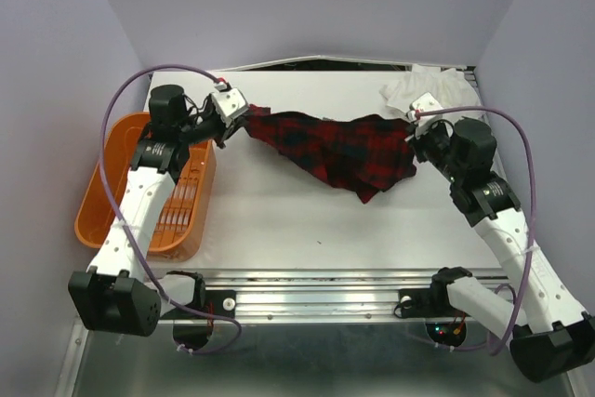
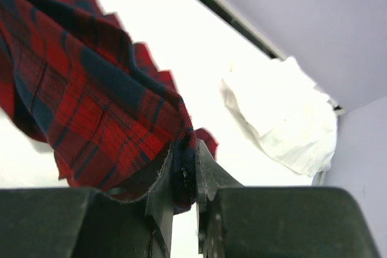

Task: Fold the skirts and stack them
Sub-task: Flatten the skirt out

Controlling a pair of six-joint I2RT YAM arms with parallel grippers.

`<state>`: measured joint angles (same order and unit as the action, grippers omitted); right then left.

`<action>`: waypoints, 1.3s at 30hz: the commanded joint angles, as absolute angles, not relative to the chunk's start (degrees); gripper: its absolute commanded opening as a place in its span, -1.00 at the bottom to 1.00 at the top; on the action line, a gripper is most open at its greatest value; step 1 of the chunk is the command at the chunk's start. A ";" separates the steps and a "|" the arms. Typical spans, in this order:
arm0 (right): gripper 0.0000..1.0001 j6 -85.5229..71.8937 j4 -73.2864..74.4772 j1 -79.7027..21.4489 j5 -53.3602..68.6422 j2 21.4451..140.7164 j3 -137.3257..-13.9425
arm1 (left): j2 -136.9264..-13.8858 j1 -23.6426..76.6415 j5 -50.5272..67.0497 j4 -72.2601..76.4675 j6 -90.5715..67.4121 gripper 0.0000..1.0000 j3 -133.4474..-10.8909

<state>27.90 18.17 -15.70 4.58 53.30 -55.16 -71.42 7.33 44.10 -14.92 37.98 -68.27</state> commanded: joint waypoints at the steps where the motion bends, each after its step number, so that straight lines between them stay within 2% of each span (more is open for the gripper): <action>1: -0.99 26.55 11.43 -12.04 -12.65 49.31 -60.19 | -64.26 3.25 37.36 -4.05 36.48 -1.00 -66.27; 5: -0.99 26.89 8.88 -12.04 -14.33 50.62 -64.42 | -63.37 3.25 38.05 -2.55 32.88 -1.00 -68.90; 10: -0.99 29.26 0.71 -12.04 -15.82 57.20 -67.75 | -67.31 3.34 33.41 2.45 25.93 -1.00 -76.97; 15: -0.99 29.79 -6.24 -12.04 -16.61 66.43 -82.05 | -72.41 3.34 32.78 4.92 21.72 -1.00 -90.32; 18: -0.99 27.43 -5.98 -12.04 -15.13 69.96 -84.29 | -74.44 4.04 34.44 1.77 21.10 -1.00 -92.72; 20: -0.99 21.65 -0.48 -12.04 -8.64 70.92 -84.20 | -75.67 9.71 37.35 -5.43 25.12 -1.00 -90.72; 24: -0.99 13.46 6.76 -12.65 7.95 71.19 -83.67 | -72.87 22.03 40.34 -6.15 26.45 -1.00 -82.45; 28: -0.99 14.14 9.23 -13.97 6.96 71.28 -85.25 | -73.12 27.51 40.70 -7.03 23.74 -1.00 -82.26; 30: -0.99 16.60 8.27 -13.97 2.14 71.28 -86.66 | -74.09 26.20 38.15 -7.12 19.35 -1.00 -85.24; 33: -0.99 22.22 5.54 -13.28 -8.58 70.49 -87.27 | -76.28 13.51 38.24 -4.41 10.68 -1.00 -88.23; 39: -0.99 24.52 2.81 -10.46 -11.95 69.43 -86.75 | -78.75 1.41 34.98 -8.59 11.68 -1.00 -95.97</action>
<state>20.45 9.50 -13.23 -1.63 72.16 -82.83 -80.29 6.83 38.81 -10.09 12.64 -89.25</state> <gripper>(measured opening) 0.196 0.047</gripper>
